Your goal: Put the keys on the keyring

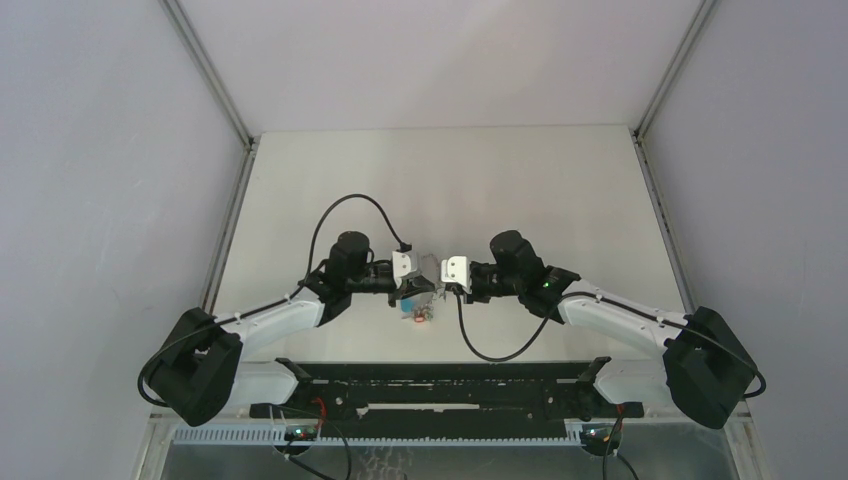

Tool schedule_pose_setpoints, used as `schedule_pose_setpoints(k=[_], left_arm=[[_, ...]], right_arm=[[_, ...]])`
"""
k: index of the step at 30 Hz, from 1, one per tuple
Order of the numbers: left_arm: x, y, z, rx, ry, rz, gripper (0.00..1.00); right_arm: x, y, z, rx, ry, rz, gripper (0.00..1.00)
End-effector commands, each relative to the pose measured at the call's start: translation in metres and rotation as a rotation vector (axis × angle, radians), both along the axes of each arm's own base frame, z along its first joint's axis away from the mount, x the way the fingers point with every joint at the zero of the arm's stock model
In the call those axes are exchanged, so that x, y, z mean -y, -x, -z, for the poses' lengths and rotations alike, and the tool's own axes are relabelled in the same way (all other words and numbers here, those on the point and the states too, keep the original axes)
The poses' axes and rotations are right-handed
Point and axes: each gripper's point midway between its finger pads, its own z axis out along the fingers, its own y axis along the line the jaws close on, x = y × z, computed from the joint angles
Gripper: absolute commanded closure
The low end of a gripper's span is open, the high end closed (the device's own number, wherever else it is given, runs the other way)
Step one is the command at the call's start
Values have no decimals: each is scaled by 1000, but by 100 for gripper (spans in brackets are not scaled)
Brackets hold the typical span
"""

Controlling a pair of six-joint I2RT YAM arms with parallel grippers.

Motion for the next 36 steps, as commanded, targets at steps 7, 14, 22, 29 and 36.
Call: schedule_pose_setpoints(k=[7,14,22,29,36], left_arm=[[6,2,-15,45,35,47,100],[8,5,-15,38,39,64,100],[9,6,-15,36,42,75,100],[9,7,-16,34,47,81,100],[10,9,-16,33,54,89,100]], right_arm=[[-11,-1,-21,28,-58,-24,100],[-13,-1,-21,21,-64,-30,100],[-17,0,-22,16,-76,-42,100],[-21,3,-25,11,-93,-67,100],[-25,4,-29,12,-116,-76,100]])
